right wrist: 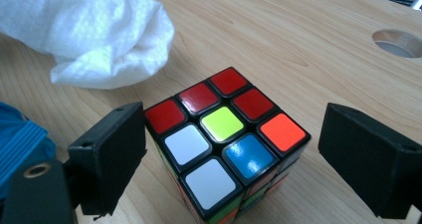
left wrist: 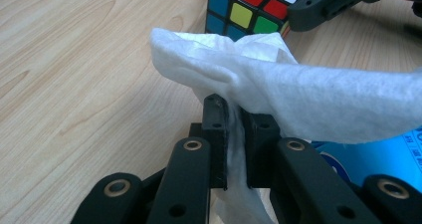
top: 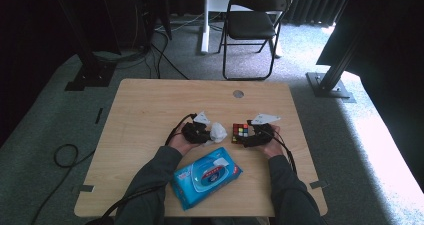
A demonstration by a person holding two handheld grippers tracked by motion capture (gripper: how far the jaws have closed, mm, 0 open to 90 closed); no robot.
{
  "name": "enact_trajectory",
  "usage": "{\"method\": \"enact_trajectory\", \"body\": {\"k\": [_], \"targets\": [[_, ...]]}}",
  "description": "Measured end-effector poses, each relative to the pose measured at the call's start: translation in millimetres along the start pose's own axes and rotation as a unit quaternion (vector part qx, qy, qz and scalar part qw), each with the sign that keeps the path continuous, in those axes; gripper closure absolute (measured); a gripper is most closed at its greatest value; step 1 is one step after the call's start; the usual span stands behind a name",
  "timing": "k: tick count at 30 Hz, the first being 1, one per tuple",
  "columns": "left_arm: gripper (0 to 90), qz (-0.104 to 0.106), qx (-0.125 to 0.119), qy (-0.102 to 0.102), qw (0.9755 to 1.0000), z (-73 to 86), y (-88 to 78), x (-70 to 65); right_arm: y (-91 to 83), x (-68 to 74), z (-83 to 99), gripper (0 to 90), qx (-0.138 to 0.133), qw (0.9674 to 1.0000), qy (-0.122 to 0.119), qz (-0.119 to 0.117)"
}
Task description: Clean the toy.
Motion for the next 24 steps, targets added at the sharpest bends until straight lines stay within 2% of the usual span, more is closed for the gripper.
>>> {"method": "enact_trajectory", "body": {"k": [9,16,20,24], "targets": [[81.9,0.0,0.0,0.0,1.0,0.1,0.4,0.0,3.5,3.2,2.8,16.9,0.009,0.9998,-0.014,-0.007],[81.8,0.002,0.0,0.001,1.0,-0.7,1.6,-0.4,3.3,3.4,3.8,20.3,0.014,0.9997,-0.02,-0.003],[81.8,0.002,0.0,0.003,1.0,-1.5,0.8,0.1,6.2,2.6,5.6,21.0,0.018,0.9997,-0.018,-0.003],[81.8,0.002,0.0,0.003,1.0,-1.9,0.7,0.3,6.2,1.8,5.3,26.2,0.016,0.9998,-0.014,-0.003]]}}
Point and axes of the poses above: each handheld gripper's, and its own axes: y roughly forward along the jaws, z roughly out of its underside, x roughly to its left, the point moved 5 cm from there along y, roughly forward along the jaws, and after that the axes turned 15 degrees about y, right-handed, at the moved point
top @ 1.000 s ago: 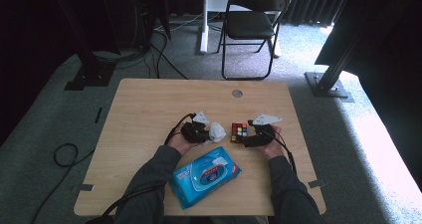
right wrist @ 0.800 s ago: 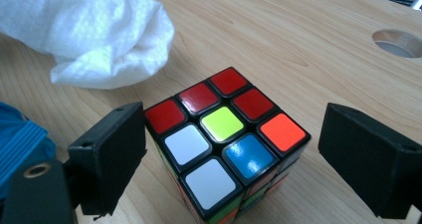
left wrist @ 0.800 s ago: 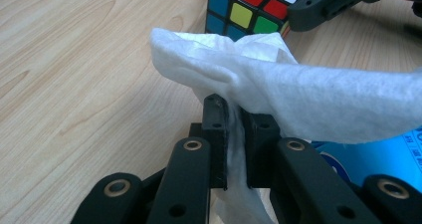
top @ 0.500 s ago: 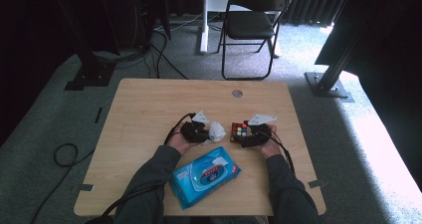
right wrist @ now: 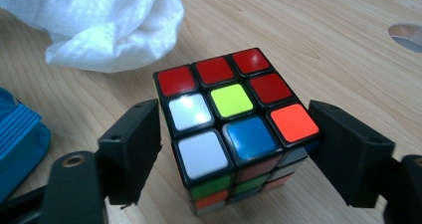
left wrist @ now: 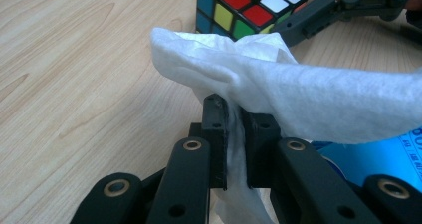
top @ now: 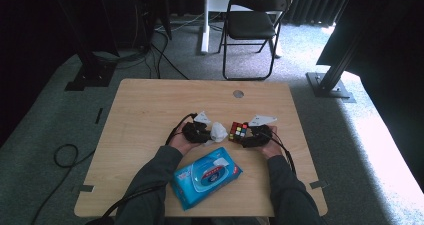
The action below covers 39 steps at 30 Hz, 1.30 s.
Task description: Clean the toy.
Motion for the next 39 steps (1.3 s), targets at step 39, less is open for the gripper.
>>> {"method": "enact_trajectory", "body": {"k": [39], "targets": [[81.8,-0.004,-0.002,0.0,1.0,-2.3,-1.2,1.6,-8.9,3.7,-3.0,34.1,-0.016,0.9996,0.014,0.016]]}}
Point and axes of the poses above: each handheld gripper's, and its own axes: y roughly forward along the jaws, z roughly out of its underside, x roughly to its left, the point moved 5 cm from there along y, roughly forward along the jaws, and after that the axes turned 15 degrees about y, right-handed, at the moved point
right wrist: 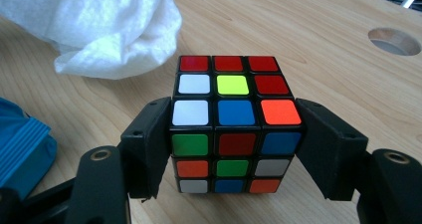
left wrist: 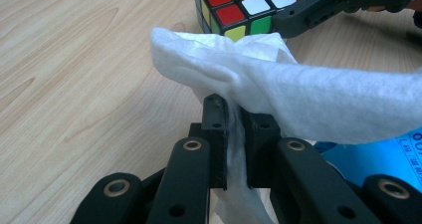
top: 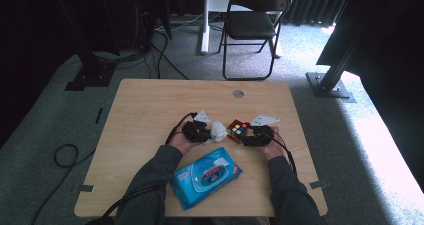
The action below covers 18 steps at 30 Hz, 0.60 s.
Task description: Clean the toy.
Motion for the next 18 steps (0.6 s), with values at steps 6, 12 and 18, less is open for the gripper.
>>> {"method": "enact_trajectory", "body": {"k": [6,12,18], "targets": [[81.8,0.0,0.0,0.002,1.0,-0.7,0.0,0.4,-5.2,1.5,-1.3,34.2,-0.01,0.9999,-0.001,-0.004],[81.9,-0.001,-0.003,0.002,1.0,-3.3,-1.0,1.3,-11.3,-0.3,3.3,34.2,-0.017,0.9997,0.01,-0.011],[81.9,-0.003,-0.008,-0.001,1.0,-6.0,-2.7,2.7,-17.9,2.9,1.9,34.2,-0.023,0.9996,0.004,-0.014]]}}
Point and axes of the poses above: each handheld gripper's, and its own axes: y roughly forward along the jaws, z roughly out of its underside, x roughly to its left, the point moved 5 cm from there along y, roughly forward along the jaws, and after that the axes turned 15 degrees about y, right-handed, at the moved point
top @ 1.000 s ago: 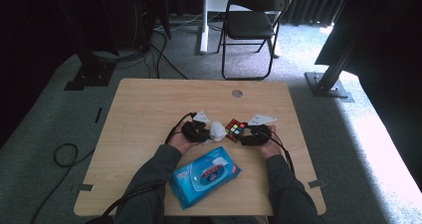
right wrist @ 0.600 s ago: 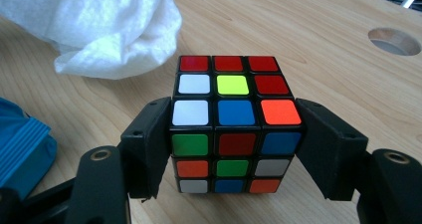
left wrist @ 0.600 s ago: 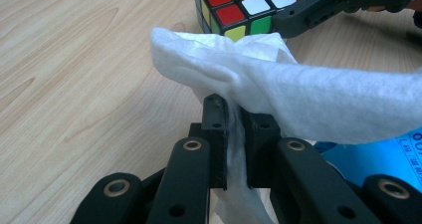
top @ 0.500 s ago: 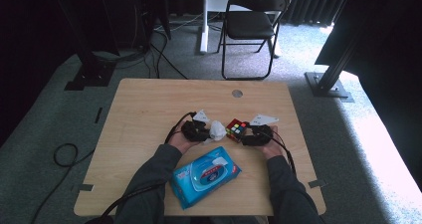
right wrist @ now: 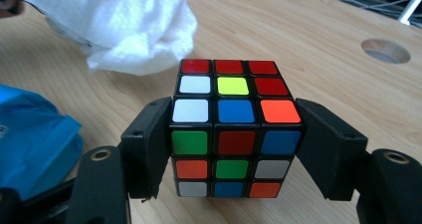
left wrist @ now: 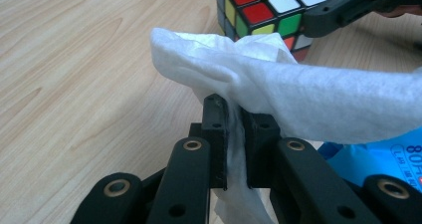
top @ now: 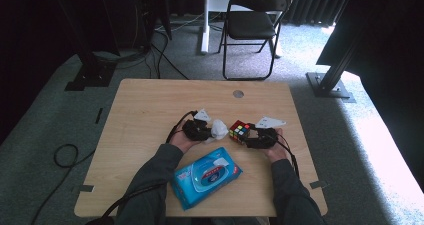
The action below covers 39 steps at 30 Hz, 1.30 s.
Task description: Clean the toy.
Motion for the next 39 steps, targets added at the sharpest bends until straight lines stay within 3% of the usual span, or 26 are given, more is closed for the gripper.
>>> {"method": "enact_trajectory", "body": {"k": [10,21,35,39], "targets": [[81.9,-0.003,-0.008,-0.002,1.0,-3.3,-4.8,3.8,-7.9,14.3,-4.7,34.2,-0.009,0.9997,-0.018,-0.016],[81.9,-0.007,-0.015,-0.007,0.9998,-7.2,-9.9,8.3,-15.2,24.6,-8.6,34.3,-0.025,0.9989,-0.021,-0.034],[82.1,-0.017,-0.04,-0.003,0.9991,-26.6,-15.5,11.4,-18.3,33.1,-10.2,34.3,-0.029,0.9979,-0.031,-0.049],[82.2,-0.016,-0.056,-0.012,0.9982,-31.5,-16.2,11.5,-18.8,37.3,-11.2,34.3,-0.03,0.9974,-0.039,-0.053]]}}
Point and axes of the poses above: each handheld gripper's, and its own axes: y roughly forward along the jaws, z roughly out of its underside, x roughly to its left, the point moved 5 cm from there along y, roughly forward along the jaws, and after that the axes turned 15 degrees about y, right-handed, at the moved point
